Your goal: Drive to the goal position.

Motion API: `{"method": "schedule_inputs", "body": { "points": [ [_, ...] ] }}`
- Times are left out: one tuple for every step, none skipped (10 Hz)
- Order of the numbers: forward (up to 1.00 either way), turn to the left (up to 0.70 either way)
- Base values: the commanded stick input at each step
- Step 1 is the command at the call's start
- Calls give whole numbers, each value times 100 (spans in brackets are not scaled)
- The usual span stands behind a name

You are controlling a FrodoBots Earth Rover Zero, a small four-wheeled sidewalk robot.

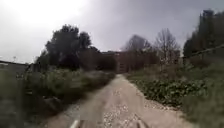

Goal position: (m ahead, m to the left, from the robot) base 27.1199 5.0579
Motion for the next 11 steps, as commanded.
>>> {"method": "schedule_inputs", "body": {
  "points": [
    [100, -20],
    [100, -39],
    [100, -35],
    [100, 0],
    [100, 0],
    [100, 0],
    [100, 0],
    [100, 0],
    [100, 0],
    [100, 0],
    [100, 0]
  ]
}}
